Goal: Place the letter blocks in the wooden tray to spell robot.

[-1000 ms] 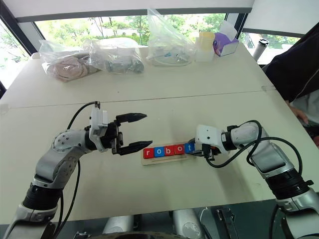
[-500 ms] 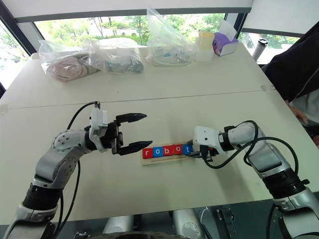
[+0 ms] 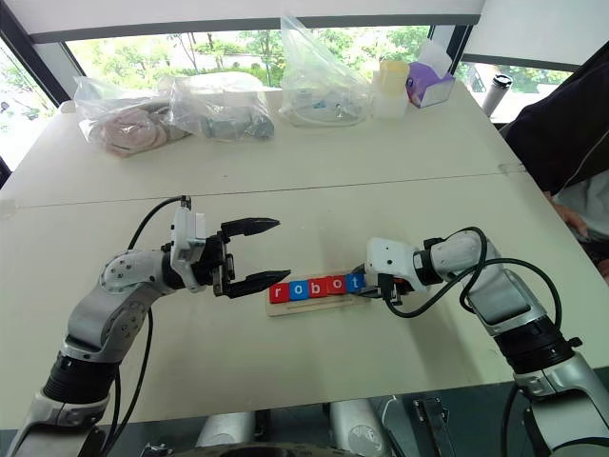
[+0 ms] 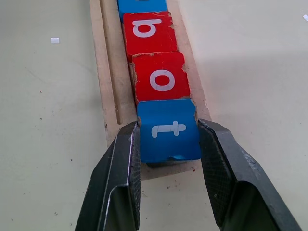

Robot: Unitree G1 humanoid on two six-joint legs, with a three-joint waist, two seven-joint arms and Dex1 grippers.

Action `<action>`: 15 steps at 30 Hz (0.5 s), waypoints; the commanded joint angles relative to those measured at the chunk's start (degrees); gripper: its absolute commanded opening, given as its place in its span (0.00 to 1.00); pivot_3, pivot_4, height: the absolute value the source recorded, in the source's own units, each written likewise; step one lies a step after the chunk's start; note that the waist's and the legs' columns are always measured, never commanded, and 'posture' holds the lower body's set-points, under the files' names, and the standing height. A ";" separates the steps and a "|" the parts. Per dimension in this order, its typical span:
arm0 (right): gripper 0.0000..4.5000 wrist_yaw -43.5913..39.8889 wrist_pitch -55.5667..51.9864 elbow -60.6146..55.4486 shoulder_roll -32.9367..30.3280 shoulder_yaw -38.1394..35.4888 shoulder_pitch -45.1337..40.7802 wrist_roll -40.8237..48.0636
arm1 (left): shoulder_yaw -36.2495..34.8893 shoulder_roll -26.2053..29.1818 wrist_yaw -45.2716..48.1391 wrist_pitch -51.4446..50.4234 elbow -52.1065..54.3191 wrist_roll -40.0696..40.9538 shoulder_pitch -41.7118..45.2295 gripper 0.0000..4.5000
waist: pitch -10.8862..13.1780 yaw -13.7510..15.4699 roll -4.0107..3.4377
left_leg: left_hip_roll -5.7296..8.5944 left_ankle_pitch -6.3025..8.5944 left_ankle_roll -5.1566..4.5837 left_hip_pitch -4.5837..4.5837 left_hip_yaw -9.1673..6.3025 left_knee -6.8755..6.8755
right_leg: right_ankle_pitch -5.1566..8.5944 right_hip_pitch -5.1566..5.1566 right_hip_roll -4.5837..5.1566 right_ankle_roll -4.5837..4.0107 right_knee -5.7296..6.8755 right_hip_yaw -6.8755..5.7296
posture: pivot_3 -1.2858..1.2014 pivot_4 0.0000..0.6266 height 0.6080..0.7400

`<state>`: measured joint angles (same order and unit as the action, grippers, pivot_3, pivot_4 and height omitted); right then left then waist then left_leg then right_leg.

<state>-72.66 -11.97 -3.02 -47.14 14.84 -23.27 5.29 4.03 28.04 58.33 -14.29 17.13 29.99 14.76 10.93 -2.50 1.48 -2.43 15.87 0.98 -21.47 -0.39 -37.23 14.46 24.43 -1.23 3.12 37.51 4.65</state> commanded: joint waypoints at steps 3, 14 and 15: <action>0.81 -0.49 0.38 -0.79 0.13 -0.19 -1.17 0.14 | -0.39 -0.06 -0.35 0.76 1.98 0.33 0.24 1.00 | 0.00 0.00 0.00 | 0.00 0.00 0.00 0.00 0.00 0.00 | 0.00 0.00 0.00 0.00 0.00 0.00 | 0.52 0.24 1.00; 0.99 1.43 -1.58 -2.70 -2.14 -4.71 -0.85 1.38 | -0.40 0.07 -0.30 0.66 1.91 0.33 0.17 1.00 | 0.00 0.03 0.00 | 0.00 0.00 0.00 0.00 0.00 0.00 | 0.00 0.00 0.00 0.00 0.01 0.00 | 0.52 0.24 1.00; 0.99 1.57 -1.48 -2.54 -2.29 -4.81 -0.69 1.28 | -0.37 0.05 -0.27 0.66 1.86 0.33 0.22 1.00 | 0.00 0.03 0.00 | 0.00 0.00 0.00 0.00 0.00 0.00 | 0.00 0.00 0.00 0.00 0.01 0.00 | 0.52 0.24 1.00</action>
<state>-71.43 -13.94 -4.29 -48.83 11.96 -23.67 5.91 4.03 28.03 58.27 -14.28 17.13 29.99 14.76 10.93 -2.47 1.48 -2.43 15.87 0.98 -21.48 -0.39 -37.24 14.46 24.43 -1.23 3.12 37.52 4.66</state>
